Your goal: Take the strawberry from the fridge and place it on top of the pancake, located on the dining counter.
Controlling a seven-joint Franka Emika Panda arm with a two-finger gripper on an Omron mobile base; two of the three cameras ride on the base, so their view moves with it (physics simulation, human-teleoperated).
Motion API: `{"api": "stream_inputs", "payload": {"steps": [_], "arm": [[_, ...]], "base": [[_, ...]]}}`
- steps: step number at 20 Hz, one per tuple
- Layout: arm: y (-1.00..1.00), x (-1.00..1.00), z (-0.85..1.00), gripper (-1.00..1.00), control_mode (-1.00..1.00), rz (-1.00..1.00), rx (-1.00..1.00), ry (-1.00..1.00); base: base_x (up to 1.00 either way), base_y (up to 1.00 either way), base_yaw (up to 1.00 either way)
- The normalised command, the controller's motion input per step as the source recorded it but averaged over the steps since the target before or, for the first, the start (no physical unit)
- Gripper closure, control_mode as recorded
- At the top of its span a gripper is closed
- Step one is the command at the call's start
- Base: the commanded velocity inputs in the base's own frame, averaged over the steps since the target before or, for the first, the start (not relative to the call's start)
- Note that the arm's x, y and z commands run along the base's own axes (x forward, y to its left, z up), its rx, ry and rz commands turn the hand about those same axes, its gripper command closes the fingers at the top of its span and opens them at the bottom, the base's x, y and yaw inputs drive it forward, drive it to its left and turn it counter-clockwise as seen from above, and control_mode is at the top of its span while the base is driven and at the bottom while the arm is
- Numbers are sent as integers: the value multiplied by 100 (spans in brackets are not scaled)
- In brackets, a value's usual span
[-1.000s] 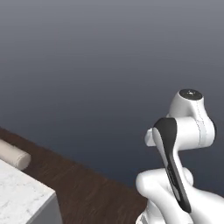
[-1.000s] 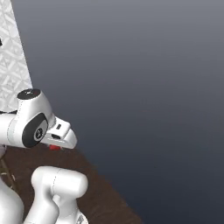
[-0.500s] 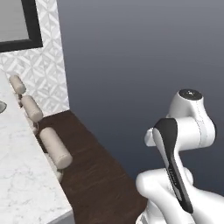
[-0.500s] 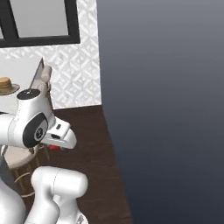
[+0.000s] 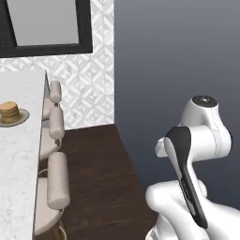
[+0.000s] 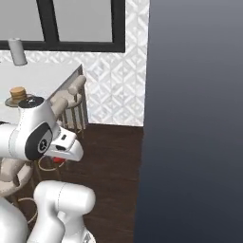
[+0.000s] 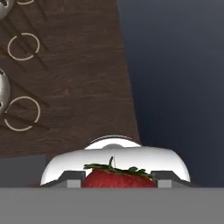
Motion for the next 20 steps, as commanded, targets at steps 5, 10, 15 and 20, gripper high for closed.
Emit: {"api": "stream_inputs", "payload": {"steps": [5,10,15,20], "arm": [[0,0,0,100,100,0,0,0],[0,0,0,100,100,0,0,0],[0,0,0,100,100,0,0,0],[0,0,0,100,100,0,0,0]], "base": [[100,-34,54],[100,-44,57],[90,-76,60],[37,-75,72]]}}
